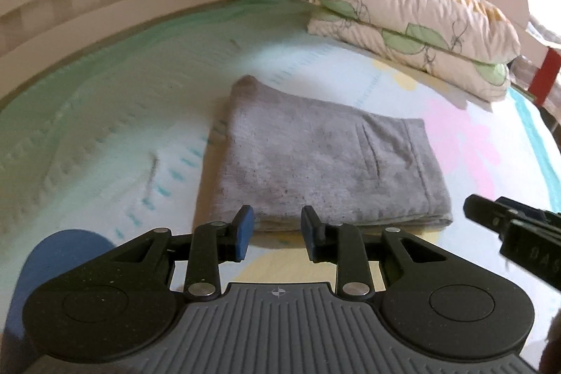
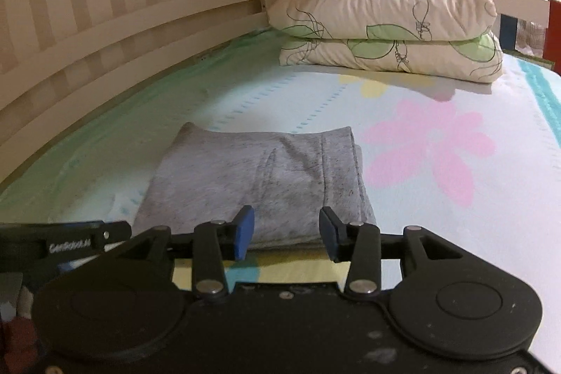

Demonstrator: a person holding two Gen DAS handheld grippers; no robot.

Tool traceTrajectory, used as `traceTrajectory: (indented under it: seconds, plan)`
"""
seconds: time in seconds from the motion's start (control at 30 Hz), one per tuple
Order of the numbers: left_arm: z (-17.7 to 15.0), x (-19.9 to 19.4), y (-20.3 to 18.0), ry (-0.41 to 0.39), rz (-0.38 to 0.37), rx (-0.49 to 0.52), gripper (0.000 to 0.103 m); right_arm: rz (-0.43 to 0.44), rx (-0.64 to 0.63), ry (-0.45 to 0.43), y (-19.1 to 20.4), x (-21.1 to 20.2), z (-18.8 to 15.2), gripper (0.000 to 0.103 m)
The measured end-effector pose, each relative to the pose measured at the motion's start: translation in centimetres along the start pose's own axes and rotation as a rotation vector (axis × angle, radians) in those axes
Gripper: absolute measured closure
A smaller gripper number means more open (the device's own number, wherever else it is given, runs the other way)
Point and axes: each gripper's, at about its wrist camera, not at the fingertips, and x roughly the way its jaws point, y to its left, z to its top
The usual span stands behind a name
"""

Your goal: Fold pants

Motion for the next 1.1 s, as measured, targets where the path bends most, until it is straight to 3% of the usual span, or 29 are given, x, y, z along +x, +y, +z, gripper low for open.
traceTrajectory:
  seconds: [0.23,0.63,1.1]
  plan:
    - [0.1,-2.3,-0.1,0.024,-0.093,-0.016,0.073,-0.008,-0.063,-0.025,2.1,-3.8,0.6,0.052]
    - [-1.2,-5.6,-1.7,-0.050,-0.023,0.056,0.073,-0.025,-0.028,-0.022,2.8,-6.5,-0.5,0.047]
    - [-2.2,-6.6,-2.1,-0.053,-0.014,0.074,0.073,-0.029,0.004,-0.016,2.7,-7.5,-1.2,0.044]
